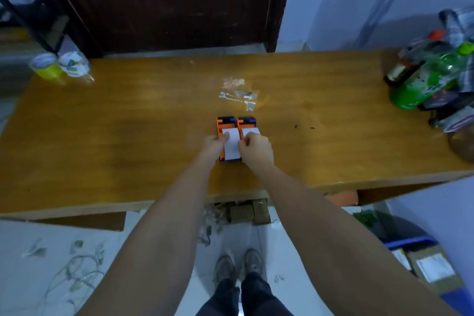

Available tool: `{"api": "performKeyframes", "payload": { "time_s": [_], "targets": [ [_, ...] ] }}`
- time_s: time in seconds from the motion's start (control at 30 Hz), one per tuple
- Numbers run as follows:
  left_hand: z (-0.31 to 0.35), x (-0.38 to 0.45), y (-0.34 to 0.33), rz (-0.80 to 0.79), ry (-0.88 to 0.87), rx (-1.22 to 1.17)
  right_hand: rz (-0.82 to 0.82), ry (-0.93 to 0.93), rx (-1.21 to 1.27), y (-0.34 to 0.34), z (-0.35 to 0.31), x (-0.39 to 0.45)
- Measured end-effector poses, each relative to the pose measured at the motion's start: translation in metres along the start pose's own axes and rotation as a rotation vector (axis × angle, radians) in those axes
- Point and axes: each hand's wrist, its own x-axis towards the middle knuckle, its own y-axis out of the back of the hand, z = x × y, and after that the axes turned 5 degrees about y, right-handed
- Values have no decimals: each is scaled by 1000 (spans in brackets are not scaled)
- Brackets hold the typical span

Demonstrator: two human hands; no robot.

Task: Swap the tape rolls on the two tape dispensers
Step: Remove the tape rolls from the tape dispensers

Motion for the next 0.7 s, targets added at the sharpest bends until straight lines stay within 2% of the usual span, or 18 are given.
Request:
{"api": "performKeyframes", "payload": {
  "time_s": [0.23, 0.43, 0.57, 0.7],
  "targets": [
    [0, -1, -1, 19, 56, -133, 88, 79, 37, -6, 9, -4],
    [3, -7, 16, 73, 57, -300, 316, 138, 237, 1, 2, 0],
    [-1, -19, 47, 27, 53, -508, 212, 134, 397, 10, -3, 2],
    [-13, -38, 76, -151, 38, -715, -72, -33, 661, 14, -12, 1]
  ]
}}
